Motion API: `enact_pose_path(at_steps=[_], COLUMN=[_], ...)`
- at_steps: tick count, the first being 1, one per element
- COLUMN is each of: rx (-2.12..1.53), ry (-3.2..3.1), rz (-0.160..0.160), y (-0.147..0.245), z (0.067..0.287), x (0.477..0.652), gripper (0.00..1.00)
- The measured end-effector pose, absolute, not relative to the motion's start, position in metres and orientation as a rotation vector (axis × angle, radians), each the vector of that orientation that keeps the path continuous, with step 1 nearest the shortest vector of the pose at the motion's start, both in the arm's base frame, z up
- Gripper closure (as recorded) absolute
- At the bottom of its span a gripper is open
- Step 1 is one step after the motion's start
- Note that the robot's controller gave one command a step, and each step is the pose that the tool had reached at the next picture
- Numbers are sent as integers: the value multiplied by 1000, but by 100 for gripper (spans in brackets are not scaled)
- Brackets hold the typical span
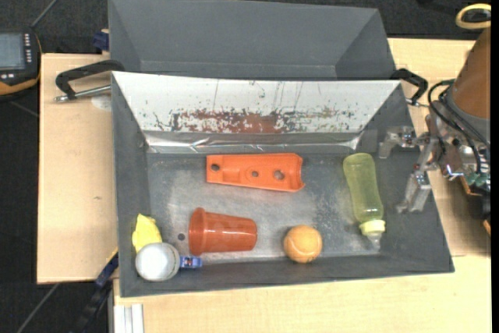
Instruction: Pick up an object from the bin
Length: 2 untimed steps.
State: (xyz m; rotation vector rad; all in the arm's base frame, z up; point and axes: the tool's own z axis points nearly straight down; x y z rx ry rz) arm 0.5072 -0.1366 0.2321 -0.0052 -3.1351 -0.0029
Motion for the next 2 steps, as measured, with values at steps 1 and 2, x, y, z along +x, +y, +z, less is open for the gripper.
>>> enact_pose_path(at_steps=[1,2], rx=[-1,-54], ry=[-3144,-3142], rz=[0,-1], y=[-136,-110], z=[236,265], x=[509,527], gripper=[0,0])
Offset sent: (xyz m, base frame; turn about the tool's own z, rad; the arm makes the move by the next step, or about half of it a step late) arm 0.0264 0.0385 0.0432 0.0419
